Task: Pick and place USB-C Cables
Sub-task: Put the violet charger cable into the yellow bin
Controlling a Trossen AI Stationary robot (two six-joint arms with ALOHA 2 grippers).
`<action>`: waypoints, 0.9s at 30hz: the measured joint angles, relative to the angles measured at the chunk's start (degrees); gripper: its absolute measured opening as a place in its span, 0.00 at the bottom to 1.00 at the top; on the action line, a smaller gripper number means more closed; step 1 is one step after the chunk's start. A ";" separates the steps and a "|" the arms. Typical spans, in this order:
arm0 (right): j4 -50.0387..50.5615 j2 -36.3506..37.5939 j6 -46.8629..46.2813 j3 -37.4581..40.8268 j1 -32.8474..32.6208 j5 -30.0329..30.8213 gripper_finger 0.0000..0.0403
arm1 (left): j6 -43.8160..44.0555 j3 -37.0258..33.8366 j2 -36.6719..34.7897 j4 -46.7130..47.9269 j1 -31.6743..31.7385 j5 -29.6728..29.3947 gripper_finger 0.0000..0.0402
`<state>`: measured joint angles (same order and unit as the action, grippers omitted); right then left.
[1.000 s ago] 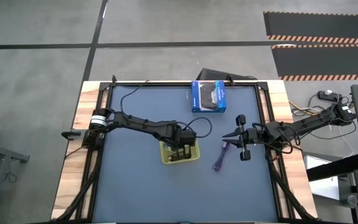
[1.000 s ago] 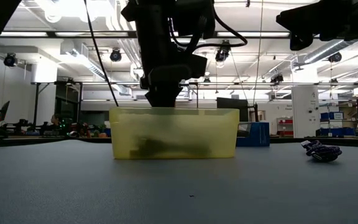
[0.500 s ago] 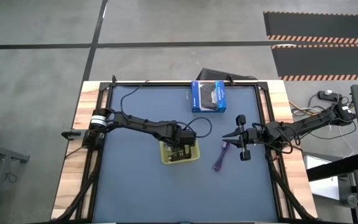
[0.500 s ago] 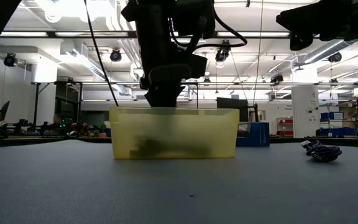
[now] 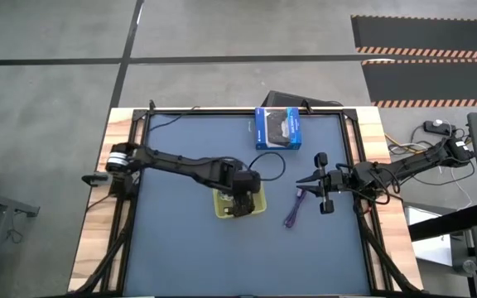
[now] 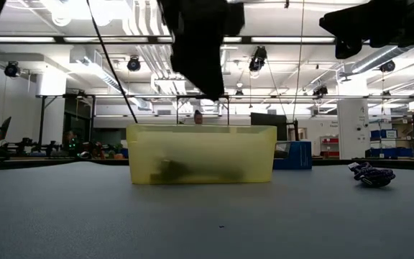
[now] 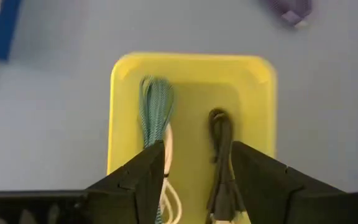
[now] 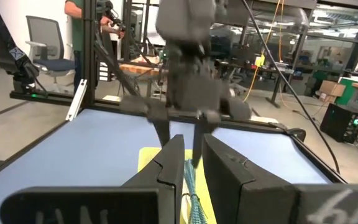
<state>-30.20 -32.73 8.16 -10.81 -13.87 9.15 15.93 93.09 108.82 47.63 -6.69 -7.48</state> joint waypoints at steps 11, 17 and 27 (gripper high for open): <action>0.00 -1.01 -1.77 -0.02 0.02 1.62 0.12 | -11.93 -1.54 -3.11 -17.68 -7.57 -6.39 0.42; -0.06 -3.35 -5.89 -0.02 0.02 1.62 0.12 | -16.48 -2.75 -3.11 -20.84 -10.61 -6.48 0.42; 0.95 -14.83 -18.18 -0.02 -1.02 0.94 0.12 | -18.48 -8.22 -4.40 -25.12 -14.02 -7.10 0.42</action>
<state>-29.25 -47.56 -10.02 -10.83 -14.88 10.09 -2.55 84.87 104.42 22.51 -20.71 -14.58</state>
